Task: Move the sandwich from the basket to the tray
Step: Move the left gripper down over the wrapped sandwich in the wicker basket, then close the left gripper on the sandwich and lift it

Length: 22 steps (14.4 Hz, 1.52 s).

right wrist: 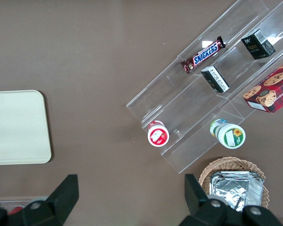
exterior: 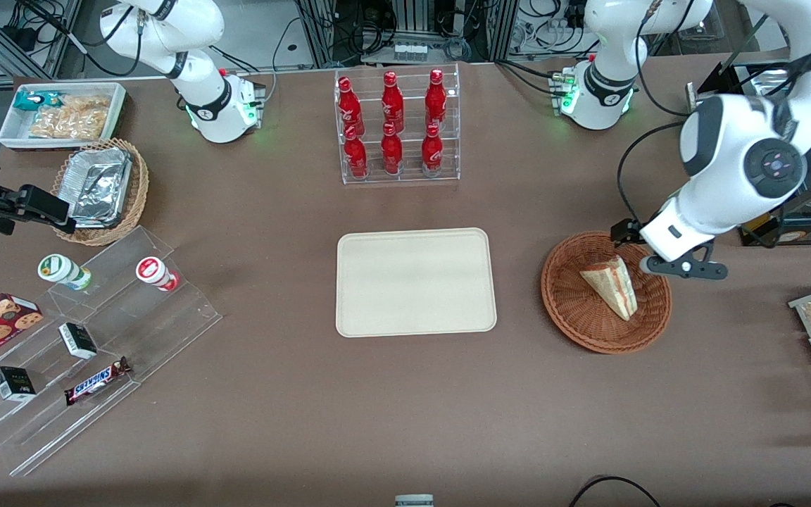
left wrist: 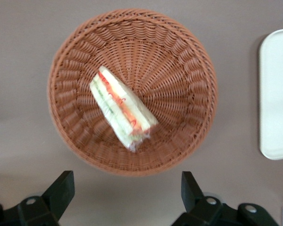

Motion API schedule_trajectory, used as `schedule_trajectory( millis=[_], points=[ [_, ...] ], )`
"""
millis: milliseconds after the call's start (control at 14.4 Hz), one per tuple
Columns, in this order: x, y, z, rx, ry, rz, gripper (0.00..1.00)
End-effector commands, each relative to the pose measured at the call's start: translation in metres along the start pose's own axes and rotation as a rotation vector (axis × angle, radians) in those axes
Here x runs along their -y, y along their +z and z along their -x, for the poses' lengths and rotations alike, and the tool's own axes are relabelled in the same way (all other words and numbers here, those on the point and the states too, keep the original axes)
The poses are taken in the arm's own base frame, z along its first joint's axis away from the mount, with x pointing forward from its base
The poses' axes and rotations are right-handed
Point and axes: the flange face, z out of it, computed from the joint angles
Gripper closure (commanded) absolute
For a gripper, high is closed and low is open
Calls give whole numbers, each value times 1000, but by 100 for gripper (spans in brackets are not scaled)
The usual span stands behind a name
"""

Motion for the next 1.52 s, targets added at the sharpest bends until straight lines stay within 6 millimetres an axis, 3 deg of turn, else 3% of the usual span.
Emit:
schedule_trajectory(
  millis=[0, 139, 693, 1317, 1386, 1455],
  points=[
    [3, 29, 3, -20, -20, 14, 0],
    [3, 45, -3, -27, -134, 25, 0],
    [7, 67, -3, -60, -669, 92, 0],
    [17, 120, -16, -36, -724, 104, 0],
    [17, 124, -16, -35, -732, 105, 14],
    [17, 126, -16, -32, -731, 103, 48]
  ],
)
